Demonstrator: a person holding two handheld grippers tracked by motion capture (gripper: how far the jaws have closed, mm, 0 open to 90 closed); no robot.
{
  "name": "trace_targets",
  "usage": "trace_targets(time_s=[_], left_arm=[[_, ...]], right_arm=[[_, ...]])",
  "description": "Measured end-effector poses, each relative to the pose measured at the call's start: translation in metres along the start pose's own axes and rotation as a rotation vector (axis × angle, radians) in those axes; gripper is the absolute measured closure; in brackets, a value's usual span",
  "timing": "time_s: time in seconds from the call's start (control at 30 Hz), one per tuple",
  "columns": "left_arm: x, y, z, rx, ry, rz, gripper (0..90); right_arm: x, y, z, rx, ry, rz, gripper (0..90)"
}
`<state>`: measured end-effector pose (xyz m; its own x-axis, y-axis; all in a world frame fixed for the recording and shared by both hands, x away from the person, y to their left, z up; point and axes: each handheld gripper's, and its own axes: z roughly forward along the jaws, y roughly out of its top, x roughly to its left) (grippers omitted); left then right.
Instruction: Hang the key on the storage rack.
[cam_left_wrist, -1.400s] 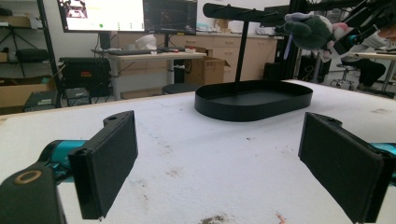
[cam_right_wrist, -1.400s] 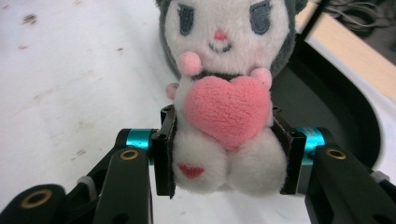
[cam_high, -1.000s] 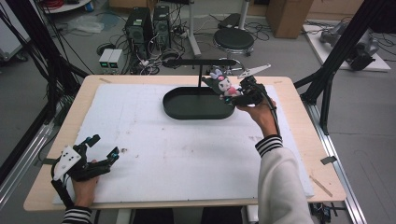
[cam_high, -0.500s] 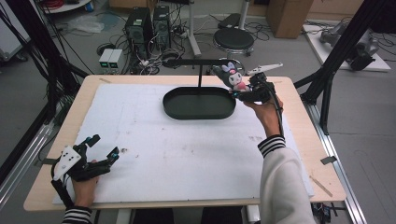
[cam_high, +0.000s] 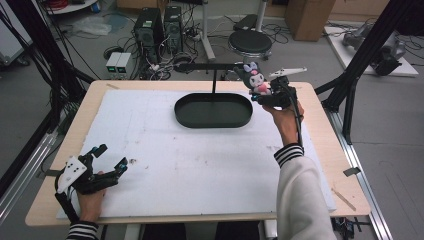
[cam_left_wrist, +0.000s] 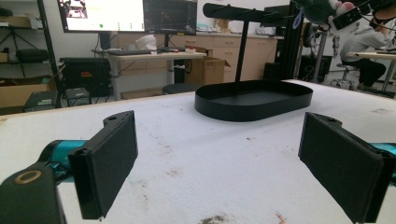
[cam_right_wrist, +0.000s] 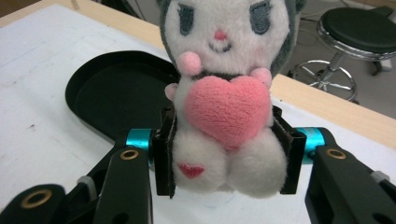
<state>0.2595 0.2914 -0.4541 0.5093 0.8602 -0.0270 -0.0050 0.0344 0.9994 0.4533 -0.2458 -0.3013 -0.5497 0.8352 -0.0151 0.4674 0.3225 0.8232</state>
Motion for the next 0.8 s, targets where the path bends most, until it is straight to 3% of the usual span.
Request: trace_targets(time_s=[0.8], left_arm=[[0.000,0.000,0.000,0.000,0.001,-0.001,12.2]], right_arm=[[-0.001,0.002,0.010,-0.058,-0.035,0.015,52.6]])
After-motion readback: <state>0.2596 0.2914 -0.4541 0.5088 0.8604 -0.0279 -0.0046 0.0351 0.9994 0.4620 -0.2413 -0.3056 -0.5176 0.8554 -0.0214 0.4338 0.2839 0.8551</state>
